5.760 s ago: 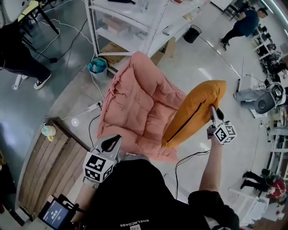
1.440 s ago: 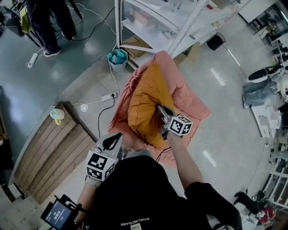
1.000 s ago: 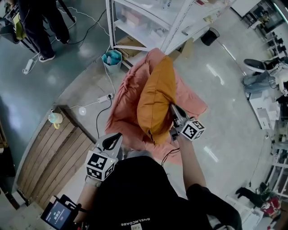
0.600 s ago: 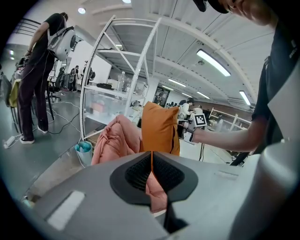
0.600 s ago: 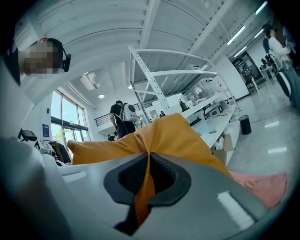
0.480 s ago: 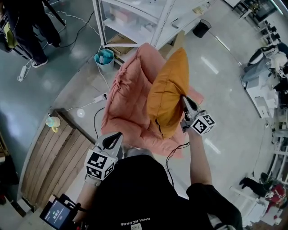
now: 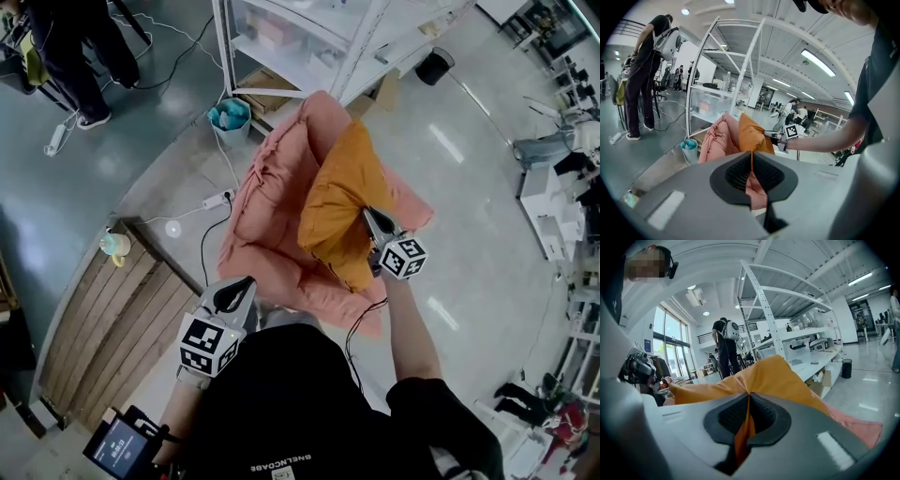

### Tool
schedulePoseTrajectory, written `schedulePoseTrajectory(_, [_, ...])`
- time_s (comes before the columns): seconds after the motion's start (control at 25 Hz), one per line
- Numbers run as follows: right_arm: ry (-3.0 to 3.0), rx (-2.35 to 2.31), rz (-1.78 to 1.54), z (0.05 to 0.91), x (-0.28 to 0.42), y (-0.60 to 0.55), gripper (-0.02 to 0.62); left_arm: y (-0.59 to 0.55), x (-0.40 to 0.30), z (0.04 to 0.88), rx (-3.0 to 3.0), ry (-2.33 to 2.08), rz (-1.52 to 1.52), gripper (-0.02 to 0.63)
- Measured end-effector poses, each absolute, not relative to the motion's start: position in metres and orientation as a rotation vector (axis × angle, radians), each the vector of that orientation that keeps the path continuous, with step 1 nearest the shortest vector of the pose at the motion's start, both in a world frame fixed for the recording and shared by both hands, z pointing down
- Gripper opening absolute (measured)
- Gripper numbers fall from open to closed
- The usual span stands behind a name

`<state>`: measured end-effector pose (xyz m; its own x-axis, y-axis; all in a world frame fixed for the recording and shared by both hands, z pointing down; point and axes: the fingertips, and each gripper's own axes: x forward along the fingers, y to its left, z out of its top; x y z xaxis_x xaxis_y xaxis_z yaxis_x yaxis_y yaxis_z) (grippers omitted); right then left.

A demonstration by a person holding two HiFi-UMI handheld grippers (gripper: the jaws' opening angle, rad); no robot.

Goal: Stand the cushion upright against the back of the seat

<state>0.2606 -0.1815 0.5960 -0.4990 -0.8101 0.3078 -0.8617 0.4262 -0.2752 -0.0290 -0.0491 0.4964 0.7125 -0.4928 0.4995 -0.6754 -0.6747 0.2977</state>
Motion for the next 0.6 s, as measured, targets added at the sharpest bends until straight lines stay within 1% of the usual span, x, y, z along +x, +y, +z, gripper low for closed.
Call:
schedulePoseTrajectory(0.4, [-2.629,1.391,0.78,0.623,0.185,-0.203,0.011,-0.056,-0.046,0.503,2.407,-0.962,0.525,0.031])
schedulePoseTrajectory(0.6, [-2.69,1.4,0.892,0.613,0.17,-0.206,0.009,-0.057,-0.051,0.505,2.388,-0.983,0.517,0.031])
